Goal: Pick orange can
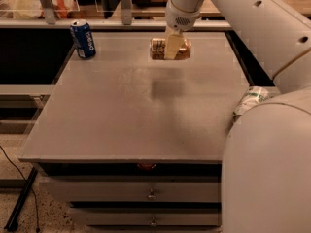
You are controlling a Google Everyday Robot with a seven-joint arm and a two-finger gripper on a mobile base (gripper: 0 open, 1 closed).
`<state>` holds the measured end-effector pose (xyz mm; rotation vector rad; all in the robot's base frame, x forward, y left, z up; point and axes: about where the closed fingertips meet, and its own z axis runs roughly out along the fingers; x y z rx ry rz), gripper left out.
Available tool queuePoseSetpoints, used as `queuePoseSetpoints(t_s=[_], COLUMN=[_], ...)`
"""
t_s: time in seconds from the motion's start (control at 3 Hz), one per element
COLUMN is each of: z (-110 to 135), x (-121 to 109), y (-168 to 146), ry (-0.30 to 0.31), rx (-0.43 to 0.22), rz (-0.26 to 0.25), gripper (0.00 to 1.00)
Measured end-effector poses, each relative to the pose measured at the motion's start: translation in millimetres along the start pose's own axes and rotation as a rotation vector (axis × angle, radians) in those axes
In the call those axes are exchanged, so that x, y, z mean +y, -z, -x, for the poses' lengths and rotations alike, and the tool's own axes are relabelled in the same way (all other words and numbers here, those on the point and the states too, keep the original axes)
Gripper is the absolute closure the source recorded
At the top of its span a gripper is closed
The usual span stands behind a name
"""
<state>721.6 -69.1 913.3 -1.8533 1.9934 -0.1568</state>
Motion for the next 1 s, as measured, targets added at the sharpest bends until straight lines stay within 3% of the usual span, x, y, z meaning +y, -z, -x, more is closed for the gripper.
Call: queuePoseSetpoints(t_s=[0.33,1.0], z=[4,8], x=[-7,-12], y=[25,40], ry=[0.025,0.057], rx=[0.0,-0.027], rz=[-0.045,-0.057], gripper=[1.0,1.0])
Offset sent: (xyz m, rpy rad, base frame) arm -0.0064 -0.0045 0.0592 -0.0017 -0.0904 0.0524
